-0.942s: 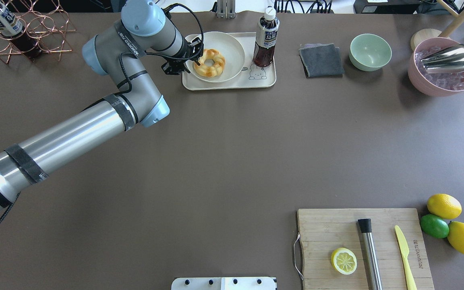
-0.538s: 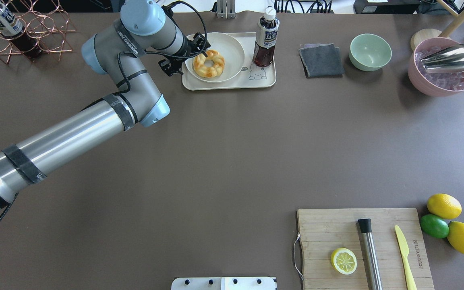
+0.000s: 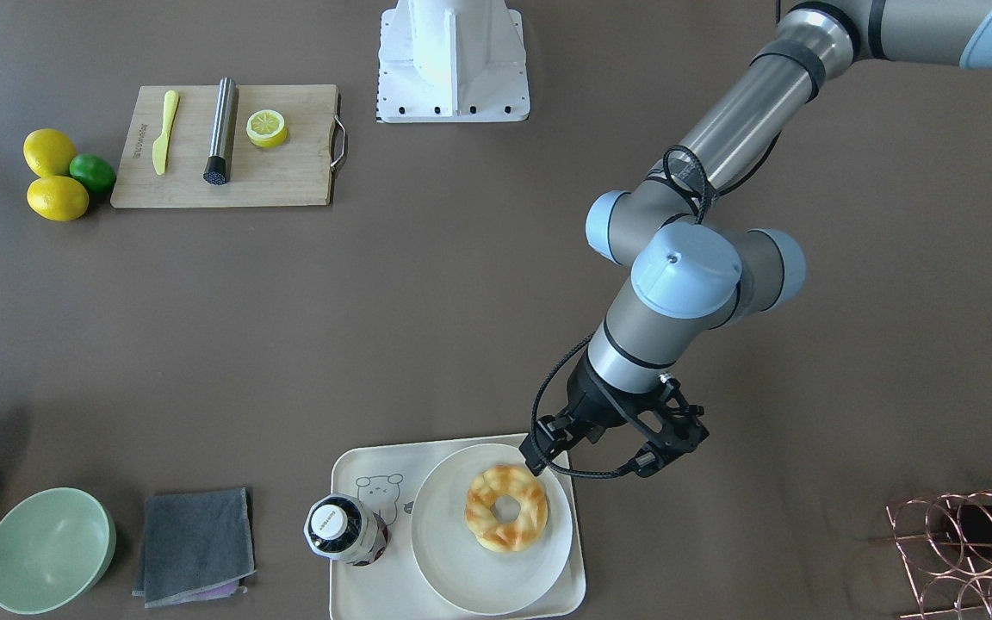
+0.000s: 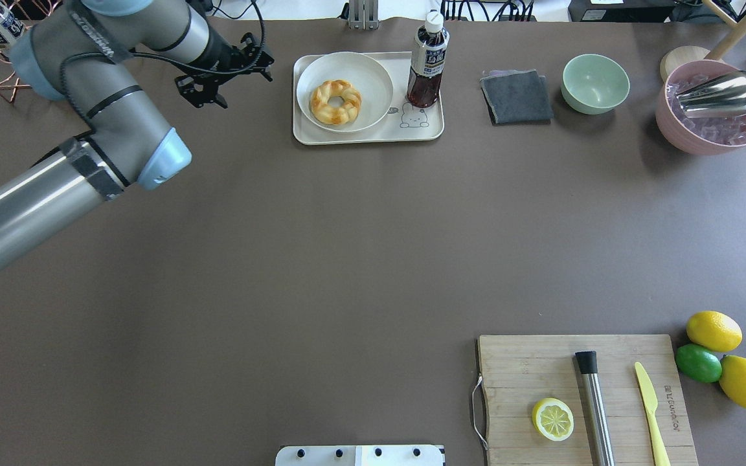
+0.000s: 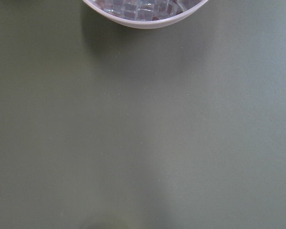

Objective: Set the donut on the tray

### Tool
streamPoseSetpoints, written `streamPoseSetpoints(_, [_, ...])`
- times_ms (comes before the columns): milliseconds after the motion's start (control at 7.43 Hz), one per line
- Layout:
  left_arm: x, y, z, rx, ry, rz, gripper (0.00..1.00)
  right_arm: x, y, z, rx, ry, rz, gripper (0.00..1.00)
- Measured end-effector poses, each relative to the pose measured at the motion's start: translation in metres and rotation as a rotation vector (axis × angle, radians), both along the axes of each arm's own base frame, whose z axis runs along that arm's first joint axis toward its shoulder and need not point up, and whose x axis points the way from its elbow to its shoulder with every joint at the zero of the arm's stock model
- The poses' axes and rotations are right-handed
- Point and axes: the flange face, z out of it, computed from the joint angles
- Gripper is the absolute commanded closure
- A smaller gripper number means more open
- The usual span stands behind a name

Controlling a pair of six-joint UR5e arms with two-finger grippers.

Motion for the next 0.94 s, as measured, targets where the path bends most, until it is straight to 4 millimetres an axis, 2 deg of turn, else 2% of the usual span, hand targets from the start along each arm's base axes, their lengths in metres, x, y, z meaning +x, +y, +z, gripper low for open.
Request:
streamPoseSetpoints(269, [-0.071, 0.024, 0.029, 0.075, -0.068, 0.042, 0.02, 0.004, -0.001, 0.006, -0.005, 0.006, 0.006, 0.0])
streamPoseSetpoints(404, [-0.107, 0.033, 0.047, 0.117, -0.102, 0.053, 0.02, 0.011, -0.002, 0.015, 0.002, 0.012, 0.0, 0.0])
streamPoseSetpoints(538, [-0.143, 0.041, 0.073, 0.157, -0.143, 0.067, 0.02, 0.021, -0.002, 0.026, 0.015, 0.016, -0.012, 0.0])
streamPoseSetpoints(808, [-0.208, 0.056, 0.145, 0.213, -0.245, 0.121, 0.02, 0.041, 0.007, 0.046, 0.034, 0.023, -0.025, 0.0])
streamPoseSetpoints(942, [-0.242, 0.062, 0.173, 0.209, -0.253, 0.142, 0.02, 0.053, 0.012, 0.054, 0.043, 0.03, -0.023, 0.0])
